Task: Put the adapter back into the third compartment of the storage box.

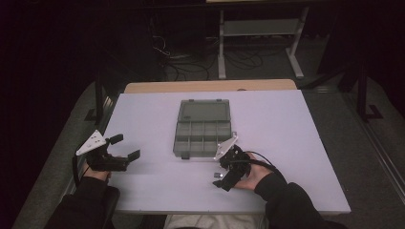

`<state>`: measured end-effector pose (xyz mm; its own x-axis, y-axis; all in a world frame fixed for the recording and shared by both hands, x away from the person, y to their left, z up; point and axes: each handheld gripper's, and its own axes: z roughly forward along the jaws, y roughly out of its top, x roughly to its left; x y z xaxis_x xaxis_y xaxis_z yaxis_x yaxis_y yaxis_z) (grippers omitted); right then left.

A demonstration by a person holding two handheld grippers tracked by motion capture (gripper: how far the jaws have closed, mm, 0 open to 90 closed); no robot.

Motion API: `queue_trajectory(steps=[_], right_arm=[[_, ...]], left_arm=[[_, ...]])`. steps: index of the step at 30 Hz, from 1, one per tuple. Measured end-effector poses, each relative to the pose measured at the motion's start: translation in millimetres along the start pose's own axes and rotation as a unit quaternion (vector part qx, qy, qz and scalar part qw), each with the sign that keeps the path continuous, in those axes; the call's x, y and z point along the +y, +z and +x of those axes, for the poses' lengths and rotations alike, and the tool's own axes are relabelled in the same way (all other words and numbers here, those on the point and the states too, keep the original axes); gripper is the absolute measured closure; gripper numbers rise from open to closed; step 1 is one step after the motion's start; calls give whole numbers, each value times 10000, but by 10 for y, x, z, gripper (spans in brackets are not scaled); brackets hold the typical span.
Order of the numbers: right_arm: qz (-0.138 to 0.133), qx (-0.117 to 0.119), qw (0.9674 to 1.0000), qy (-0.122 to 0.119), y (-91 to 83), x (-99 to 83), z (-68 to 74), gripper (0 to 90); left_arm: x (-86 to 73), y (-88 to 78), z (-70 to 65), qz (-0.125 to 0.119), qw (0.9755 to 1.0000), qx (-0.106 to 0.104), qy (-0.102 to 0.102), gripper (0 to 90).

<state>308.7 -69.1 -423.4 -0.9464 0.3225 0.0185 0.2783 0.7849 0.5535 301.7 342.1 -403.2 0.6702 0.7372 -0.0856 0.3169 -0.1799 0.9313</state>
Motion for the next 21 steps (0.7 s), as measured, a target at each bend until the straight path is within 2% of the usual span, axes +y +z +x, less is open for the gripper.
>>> queue_trajectory(steps=[7, 12, 21], right_arm=[[66, 71, 9999, -70, 46, 11, -17, 149], [77, 177, 9997, -121, 67, 10, -40, 279], [131, 195, 9996, -141, 107, 8, -60, 468]], left_arm=[[0, 0, 1, -2, 10000, -8, -4, 0], [-1, 0, 1, -1, 10000, -11, -3, 0], [-1, 0, 2, -1, 10000, -9, -3, 0]])
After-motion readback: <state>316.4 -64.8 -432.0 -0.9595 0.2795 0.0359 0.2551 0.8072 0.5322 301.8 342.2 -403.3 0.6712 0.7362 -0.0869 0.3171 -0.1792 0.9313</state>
